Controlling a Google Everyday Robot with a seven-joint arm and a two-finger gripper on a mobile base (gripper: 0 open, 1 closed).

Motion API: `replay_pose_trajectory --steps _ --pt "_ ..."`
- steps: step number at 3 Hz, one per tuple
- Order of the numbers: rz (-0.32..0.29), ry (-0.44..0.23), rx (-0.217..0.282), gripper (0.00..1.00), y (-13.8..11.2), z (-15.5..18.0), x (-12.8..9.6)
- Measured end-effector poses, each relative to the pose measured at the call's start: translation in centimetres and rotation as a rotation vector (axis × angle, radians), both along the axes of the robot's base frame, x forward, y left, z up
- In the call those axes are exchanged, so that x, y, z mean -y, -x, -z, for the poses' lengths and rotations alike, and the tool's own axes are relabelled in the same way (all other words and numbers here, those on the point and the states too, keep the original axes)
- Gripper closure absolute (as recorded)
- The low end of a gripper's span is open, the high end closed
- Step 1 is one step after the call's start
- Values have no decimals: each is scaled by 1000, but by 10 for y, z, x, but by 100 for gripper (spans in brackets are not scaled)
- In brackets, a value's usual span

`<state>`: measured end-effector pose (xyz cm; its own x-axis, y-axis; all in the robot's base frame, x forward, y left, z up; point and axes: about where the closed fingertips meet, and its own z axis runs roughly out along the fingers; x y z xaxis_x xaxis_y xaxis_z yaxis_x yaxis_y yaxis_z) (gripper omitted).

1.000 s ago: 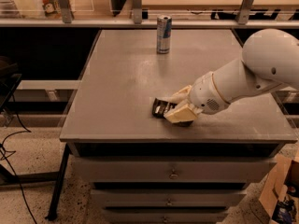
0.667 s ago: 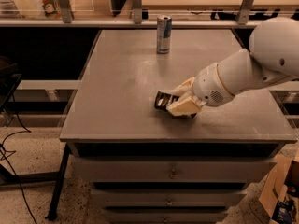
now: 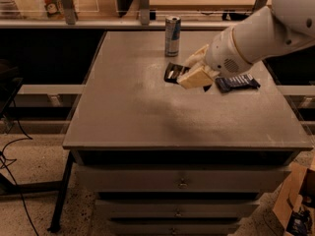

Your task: Move rxbar chocolate near redbull can

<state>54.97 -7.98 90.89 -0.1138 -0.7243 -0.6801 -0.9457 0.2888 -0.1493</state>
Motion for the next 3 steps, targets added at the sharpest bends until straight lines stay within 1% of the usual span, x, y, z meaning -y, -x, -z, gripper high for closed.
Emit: replay_pose_trajectory --steps 1,2,3 --pt "38 22 29 100 -45 -14 13" --pt "119 32 38 100 -92 -17 46" --pt "179 25 34 100 -134 -14 68"
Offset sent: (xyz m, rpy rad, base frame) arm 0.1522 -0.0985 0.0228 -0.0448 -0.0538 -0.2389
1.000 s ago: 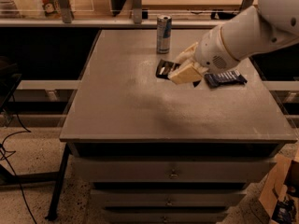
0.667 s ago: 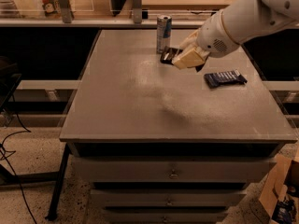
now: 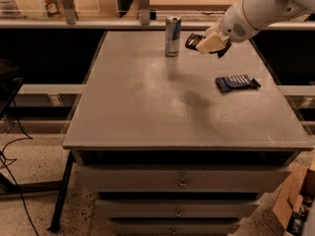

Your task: Move rxbar chocolate near redbull can

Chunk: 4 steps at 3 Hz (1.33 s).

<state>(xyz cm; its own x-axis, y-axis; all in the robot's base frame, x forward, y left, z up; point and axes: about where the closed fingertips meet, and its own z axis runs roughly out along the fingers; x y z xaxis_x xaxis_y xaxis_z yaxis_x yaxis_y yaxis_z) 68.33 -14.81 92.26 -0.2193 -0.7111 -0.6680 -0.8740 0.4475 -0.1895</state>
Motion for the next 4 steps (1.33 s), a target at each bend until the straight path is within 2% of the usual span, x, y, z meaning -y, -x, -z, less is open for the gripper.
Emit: replay_pose_trajectory --steps 1,2,3,4 --pt "50 -25 1 100 -32 10 9" --pt "88 -62 7 100 -53 25 9" --pt "116 -98 3 83 -67 41 3" --pt "127 -128 4 60 -75 50 -6"
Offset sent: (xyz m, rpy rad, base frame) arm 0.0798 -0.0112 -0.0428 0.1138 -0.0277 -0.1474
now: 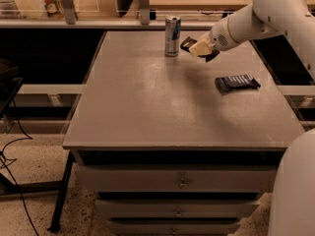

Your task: Move rxbar chocolate near redbull can

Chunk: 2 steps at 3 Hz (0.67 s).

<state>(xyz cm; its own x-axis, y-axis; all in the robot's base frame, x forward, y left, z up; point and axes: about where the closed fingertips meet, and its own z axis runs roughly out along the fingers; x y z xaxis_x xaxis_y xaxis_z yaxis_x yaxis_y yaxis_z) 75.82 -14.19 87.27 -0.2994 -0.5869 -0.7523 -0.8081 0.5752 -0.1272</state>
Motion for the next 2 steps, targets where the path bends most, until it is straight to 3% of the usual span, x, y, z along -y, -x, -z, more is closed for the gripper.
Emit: replay_pose_trajectory --steps 2 --pt "-2 -9 -5 13 -2 7 -12"
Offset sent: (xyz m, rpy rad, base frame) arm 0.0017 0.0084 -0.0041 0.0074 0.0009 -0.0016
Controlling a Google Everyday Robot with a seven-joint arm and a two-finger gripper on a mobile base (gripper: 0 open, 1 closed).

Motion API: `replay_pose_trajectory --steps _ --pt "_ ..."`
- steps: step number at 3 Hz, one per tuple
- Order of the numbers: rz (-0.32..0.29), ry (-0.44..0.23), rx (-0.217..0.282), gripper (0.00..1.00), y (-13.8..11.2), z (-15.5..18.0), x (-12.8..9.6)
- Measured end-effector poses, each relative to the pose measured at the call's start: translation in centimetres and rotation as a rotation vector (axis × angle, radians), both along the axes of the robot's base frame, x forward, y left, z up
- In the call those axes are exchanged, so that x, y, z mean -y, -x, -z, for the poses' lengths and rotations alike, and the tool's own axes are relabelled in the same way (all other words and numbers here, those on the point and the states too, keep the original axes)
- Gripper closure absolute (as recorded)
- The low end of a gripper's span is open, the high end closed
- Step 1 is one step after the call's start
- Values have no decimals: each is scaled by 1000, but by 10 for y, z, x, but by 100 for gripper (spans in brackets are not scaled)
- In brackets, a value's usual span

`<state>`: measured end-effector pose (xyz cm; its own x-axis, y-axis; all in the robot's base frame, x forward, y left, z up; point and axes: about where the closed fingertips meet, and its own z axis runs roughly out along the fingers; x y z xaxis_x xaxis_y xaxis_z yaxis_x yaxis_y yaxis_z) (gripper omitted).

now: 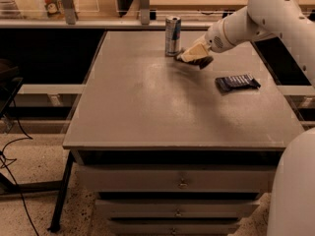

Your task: Move rxbar chocolate near redbull can

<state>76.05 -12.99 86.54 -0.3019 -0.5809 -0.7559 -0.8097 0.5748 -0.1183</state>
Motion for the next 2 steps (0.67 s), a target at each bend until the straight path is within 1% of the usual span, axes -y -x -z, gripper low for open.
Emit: replay_pose_trajectory --steps 1,2 --pt "-4 -1 -4 0 0 3 -3" --pt "-4 -1 -4 0 0 3 -3"
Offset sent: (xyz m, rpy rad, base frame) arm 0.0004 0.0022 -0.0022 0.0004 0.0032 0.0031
